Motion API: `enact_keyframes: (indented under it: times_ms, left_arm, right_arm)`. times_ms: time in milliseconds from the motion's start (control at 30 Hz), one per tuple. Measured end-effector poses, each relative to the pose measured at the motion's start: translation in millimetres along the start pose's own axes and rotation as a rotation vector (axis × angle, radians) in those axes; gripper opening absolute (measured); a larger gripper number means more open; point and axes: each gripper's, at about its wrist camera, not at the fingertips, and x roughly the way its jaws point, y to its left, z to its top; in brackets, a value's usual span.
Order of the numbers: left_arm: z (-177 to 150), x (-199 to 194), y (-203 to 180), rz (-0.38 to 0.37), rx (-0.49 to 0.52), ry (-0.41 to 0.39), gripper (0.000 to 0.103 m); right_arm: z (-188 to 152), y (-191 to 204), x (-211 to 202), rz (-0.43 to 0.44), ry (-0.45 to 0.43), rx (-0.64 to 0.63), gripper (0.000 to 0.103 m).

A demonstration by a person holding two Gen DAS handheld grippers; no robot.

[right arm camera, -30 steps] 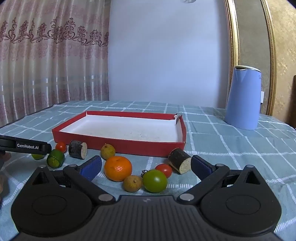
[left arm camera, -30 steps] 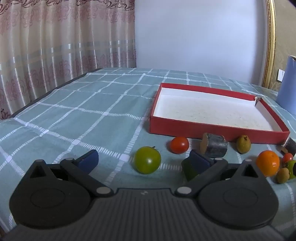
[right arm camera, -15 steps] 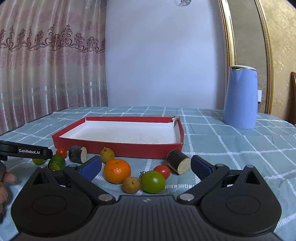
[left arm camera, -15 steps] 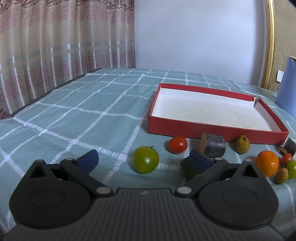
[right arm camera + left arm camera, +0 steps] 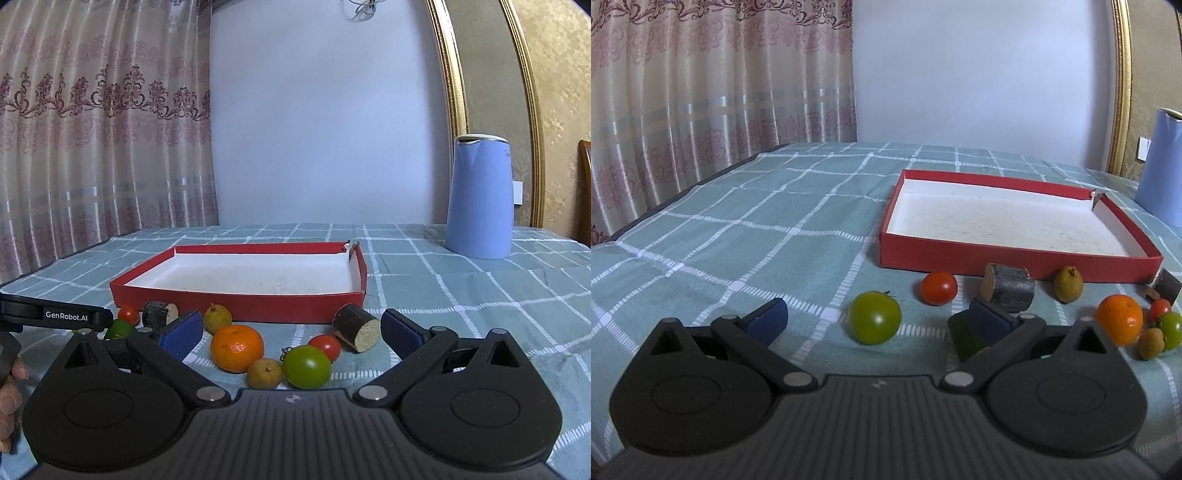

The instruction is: Organize fruits

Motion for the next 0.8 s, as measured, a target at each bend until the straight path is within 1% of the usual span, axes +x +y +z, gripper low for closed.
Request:
enact_keyframes:
  times_ms: [333, 800]
  left_arm:
    - [-2.1, -1.8, 1.2, -0.004, -0.015, -0.004, 0.103]
    - [-5.3, -0.5, 8.1, -0.029, -0.049, 0.0, 0.103]
  right_arm:
    - [-1.3, 6.5, 2.7, -0.004, 0.013, -0.037, 0.103]
    - [-1.0, 7.1, 6.4, -0.018, 0.037, -0.043, 0.103]
